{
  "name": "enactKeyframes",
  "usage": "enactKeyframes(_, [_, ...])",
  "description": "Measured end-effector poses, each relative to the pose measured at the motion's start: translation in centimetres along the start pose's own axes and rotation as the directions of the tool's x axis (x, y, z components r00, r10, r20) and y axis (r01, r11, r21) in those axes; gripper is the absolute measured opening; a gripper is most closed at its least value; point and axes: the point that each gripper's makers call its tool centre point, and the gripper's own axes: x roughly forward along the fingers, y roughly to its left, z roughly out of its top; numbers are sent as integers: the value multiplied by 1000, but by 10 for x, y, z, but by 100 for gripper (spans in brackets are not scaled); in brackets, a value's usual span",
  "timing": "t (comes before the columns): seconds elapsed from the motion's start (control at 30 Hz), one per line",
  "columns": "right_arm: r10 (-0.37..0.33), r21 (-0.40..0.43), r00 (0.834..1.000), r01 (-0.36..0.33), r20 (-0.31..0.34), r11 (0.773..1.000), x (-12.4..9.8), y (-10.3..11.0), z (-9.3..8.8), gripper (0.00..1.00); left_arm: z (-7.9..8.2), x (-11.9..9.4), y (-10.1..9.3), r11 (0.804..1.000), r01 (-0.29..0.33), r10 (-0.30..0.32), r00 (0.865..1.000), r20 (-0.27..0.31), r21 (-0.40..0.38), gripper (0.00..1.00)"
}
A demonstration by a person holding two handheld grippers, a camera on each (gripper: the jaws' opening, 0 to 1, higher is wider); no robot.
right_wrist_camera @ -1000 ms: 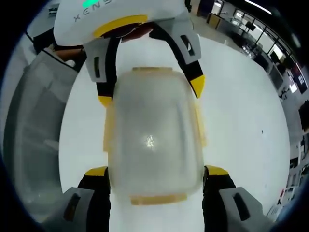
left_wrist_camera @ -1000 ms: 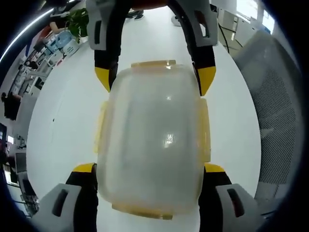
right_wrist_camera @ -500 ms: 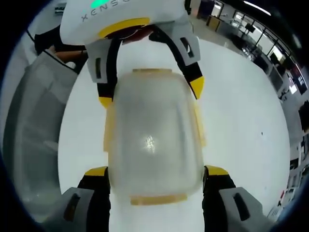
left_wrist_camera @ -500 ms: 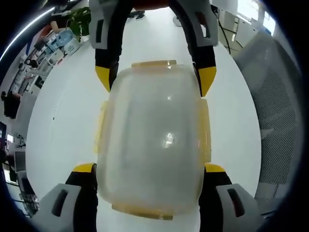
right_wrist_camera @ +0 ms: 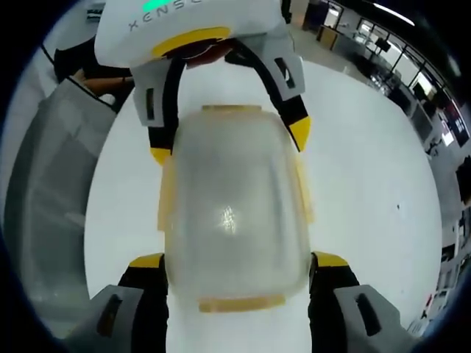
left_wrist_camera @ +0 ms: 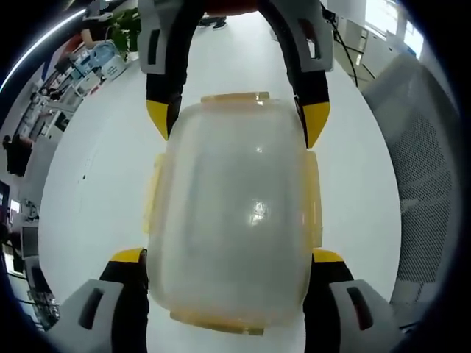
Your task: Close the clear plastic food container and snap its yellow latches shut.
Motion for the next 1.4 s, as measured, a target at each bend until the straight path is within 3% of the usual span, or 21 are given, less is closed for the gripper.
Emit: enactKeyframes(1.4, [5,-19,1000,-4,18,1000,3,-43,3,79,-2,8,42,1000,-3,3,1000,-12,-19,90])
